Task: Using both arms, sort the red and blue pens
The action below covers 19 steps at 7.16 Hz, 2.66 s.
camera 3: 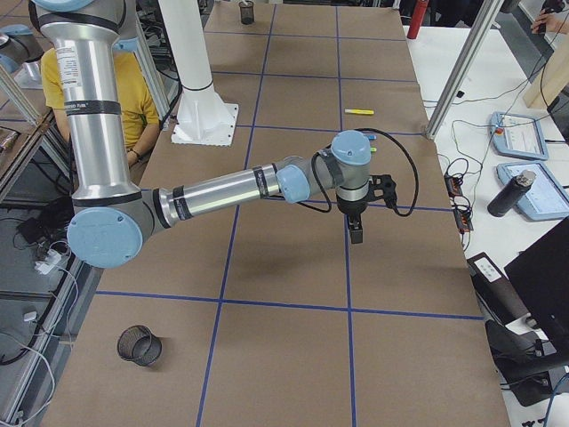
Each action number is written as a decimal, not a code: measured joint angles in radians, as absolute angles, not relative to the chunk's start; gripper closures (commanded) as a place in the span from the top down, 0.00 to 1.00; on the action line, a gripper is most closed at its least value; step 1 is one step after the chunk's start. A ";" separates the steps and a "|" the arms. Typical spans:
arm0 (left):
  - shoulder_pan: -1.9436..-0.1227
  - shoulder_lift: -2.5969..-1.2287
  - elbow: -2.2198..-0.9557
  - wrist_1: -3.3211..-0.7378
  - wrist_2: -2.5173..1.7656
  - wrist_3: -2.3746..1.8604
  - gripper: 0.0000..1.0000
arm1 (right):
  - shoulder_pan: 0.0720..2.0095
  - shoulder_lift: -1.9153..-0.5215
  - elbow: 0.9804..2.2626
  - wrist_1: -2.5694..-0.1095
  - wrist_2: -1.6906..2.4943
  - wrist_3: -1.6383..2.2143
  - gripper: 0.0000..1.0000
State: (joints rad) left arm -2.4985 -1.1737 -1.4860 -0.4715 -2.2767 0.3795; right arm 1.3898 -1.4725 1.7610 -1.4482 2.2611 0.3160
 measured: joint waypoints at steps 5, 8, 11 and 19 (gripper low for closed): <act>-2.497 -1.225 -1.507 -0.520 -2.303 0.328 1.00 | 1.390 -1.464 1.761 -1.448 2.261 0.316 1.00; -2.473 -1.231 -1.620 -0.638 -2.304 0.371 1.00 | 1.390 -1.469 1.760 -1.448 2.261 0.317 1.00; -2.343 -1.232 -1.849 -0.662 -2.347 0.367 1.00 | 1.390 -1.471 1.751 -1.449 2.263 0.319 1.00; -1.712 -1.332 -1.968 -1.404 -2.401 0.017 1.00 | 1.244 -1.362 1.760 -1.448 2.280 0.639 1.00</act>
State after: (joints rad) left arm -1.7124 -1.3316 -1.9685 -1.4045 -2.4010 0.0173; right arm 1.2441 -1.3619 1.7596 -1.4480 2.2801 0.6393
